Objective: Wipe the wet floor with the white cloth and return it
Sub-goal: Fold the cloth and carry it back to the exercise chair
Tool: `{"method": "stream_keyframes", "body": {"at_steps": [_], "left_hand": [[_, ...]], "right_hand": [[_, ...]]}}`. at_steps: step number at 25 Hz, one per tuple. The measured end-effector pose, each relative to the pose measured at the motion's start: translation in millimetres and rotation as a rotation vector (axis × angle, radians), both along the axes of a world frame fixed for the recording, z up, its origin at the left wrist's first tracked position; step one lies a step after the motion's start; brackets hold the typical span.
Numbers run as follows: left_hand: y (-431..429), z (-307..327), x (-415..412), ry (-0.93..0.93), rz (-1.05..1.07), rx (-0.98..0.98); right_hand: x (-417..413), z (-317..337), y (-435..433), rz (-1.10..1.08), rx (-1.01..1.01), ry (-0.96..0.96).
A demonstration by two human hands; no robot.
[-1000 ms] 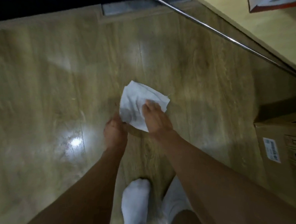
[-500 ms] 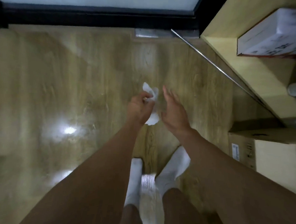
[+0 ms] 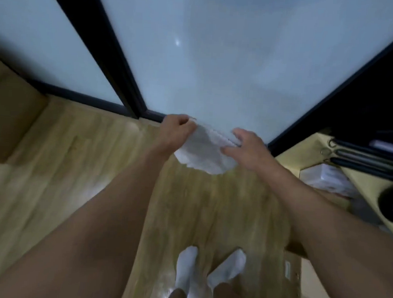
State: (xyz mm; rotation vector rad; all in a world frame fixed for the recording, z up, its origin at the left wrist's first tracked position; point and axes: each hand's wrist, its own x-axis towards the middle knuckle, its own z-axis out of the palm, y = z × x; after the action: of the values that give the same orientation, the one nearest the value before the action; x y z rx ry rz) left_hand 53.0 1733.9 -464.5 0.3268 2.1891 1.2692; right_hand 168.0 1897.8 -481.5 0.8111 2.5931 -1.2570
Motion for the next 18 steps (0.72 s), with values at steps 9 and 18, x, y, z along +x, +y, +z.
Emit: {"method": "stream_keyframes", "body": {"at_steps": [9, 18], "left_hand": [[-92, 276, -57, -0.077, 0.306, 0.363], [-222, 346, -19, 0.238, 0.597, 0.237]], "right_hand": [[-99, 271, -55, 0.078, -0.664, 0.365], [-142, 344, -164, 0.330, -0.701, 0.441]]}}
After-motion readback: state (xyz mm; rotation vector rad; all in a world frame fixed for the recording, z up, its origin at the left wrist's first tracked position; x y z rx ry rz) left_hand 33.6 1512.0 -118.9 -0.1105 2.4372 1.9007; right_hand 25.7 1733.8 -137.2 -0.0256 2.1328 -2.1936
